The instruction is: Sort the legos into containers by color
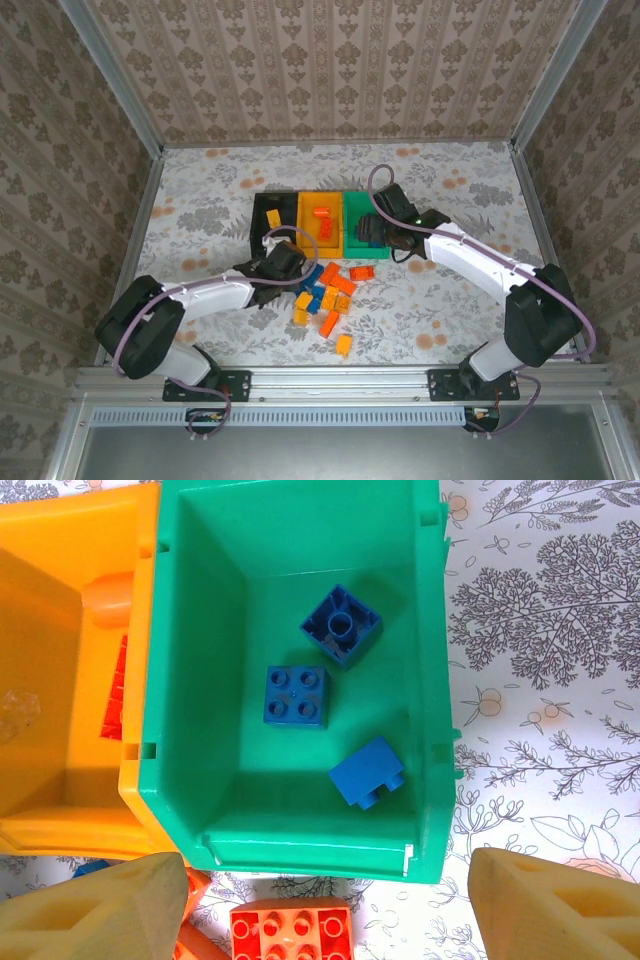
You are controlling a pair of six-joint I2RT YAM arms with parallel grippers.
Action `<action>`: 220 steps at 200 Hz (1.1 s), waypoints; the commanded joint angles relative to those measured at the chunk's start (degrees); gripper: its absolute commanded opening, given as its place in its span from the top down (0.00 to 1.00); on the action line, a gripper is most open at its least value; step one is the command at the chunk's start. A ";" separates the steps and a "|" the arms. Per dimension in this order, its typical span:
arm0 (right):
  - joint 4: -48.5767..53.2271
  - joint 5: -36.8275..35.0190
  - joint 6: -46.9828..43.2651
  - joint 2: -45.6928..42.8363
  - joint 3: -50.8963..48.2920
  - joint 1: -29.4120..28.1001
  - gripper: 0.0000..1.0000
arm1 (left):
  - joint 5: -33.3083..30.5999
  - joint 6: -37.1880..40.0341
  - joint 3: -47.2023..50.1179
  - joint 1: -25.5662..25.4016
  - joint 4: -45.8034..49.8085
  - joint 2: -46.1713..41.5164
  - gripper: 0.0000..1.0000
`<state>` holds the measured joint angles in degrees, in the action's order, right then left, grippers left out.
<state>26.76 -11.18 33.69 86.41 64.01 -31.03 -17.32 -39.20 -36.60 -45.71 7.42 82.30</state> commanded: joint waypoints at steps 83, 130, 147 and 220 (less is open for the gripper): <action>-1.66 -1.30 4.25 -12.68 -11.67 0.85 0.24 | -0.18 3.73 -15.52 -6.91 11.49 -5.28 0.58; -0.50 -1.81 5.42 -18.91 -17.97 1.30 0.24 | 3.41 9.80 -36.30 -7.07 10.35 12.03 0.59; 0.23 -1.87 5.51 -20.29 -19.11 1.41 0.24 | 4.87 11.12 -43.68 -6.58 11.27 18.83 0.60; 1.35 -1.04 5.95 -24.42 -21.76 1.66 0.24 | 6.09 11.28 -61.12 -4.39 15.21 35.78 0.53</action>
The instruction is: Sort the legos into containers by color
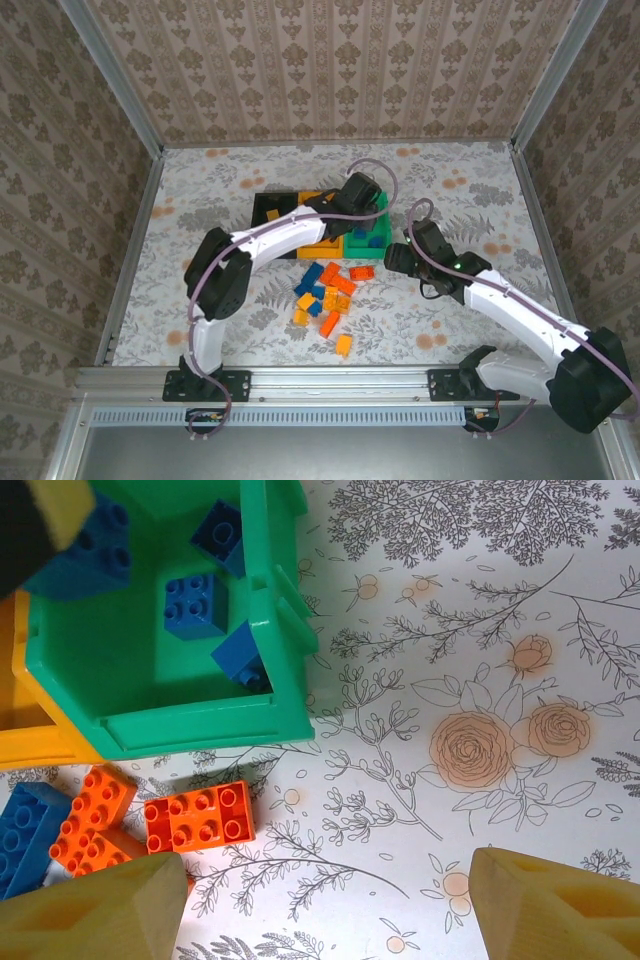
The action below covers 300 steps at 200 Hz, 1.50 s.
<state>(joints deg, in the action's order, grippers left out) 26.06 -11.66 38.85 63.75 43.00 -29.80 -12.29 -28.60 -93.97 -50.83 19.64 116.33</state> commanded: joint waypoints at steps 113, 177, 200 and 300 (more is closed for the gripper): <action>1.24 3.54 -1.64 -4.38 -0.67 0.34 0.19 | 0.11 -0.65 12.40 -3.96 -5.84 -20.42 0.01; -1.86 9.16 -3.89 -2.73 -3.79 -7.10 0.19 | -8.15 -9.01 42.84 -9.85 -7.42 -44.96 0.00; -4.72 8.33 -2.27 -0.13 -5.67 -12.55 0.19 | -10.45 -13.09 51.64 -10.93 -6.25 -52.71 0.00; -12.64 -2.06 12.36 18.15 -1.28 -26.40 0.16 | -15.13 -18.40 63.09 -11.46 -0.57 -67.01 0.00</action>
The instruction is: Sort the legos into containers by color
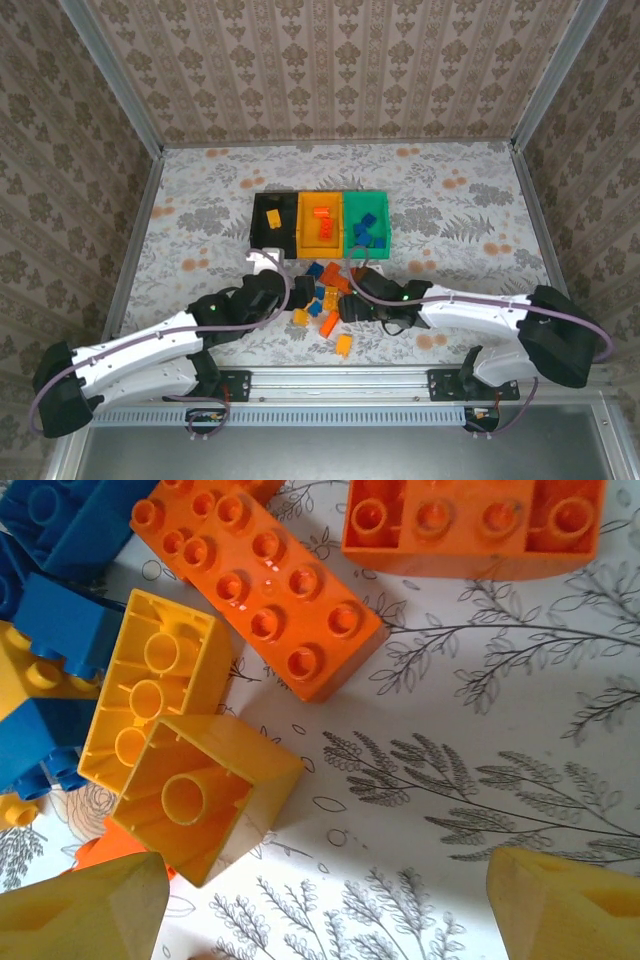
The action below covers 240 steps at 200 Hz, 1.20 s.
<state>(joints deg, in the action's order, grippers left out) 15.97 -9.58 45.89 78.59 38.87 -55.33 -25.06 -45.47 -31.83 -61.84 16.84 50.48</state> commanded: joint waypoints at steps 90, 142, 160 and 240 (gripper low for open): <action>-3.15 -5.74 5.54 7.56 7.52 -1.62 0.18 | -4.38 -1.86 3.84 -0.15 4.56 -7.17 0.00; 0.53 -4.15 6.44 13.56 11.57 -1.63 0.28 | -4.45 -2.29 4.54 0.77 6.17 -9.03 0.00; 1.82 -4.88 6.98 13.64 11.34 -1.62 0.36 | -4.30 -2.43 4.90 0.96 6.36 -9.64 0.00; 3.61 -7.00 5.64 6.83 8.39 -1.62 0.65 | -4.72 -2.87 5.08 1.55 8.05 -11.02 0.00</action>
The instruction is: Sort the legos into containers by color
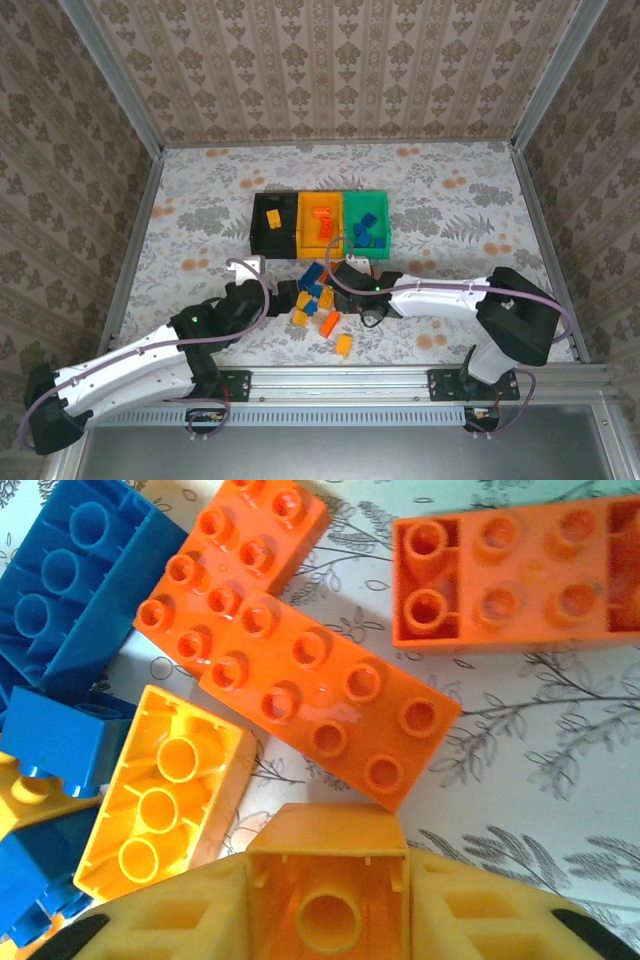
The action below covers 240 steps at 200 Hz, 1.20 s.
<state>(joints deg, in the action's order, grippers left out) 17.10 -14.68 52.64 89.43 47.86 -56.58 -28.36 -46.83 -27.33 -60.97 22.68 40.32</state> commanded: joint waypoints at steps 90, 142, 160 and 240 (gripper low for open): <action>3.17 9.43 -20.59 6.86 29.52 2.27 0.68 | -3.02 -6.69 2.11 1.00 8.28 -5.81 0.00; 6.27 12.00 -21.81 26.54 51.95 6.72 0.68 | -1.45 -6.42 2.20 0.97 9.29 -6.21 0.00; 8.58 11.62 -21.11 32.14 58.54 7.90 0.68 | -1.26 -6.82 2.18 1.02 9.99 -6.28 0.00; 9.87 12.92 -19.24 36.79 67.62 9.76 0.31 | -0.59 -5.91 2.11 1.12 9.98 -6.83 0.00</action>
<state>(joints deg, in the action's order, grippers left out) 26.22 -2.63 33.36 129.03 113.65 -46.54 -29.32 -52.75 -25.85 -60.27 31.35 34.00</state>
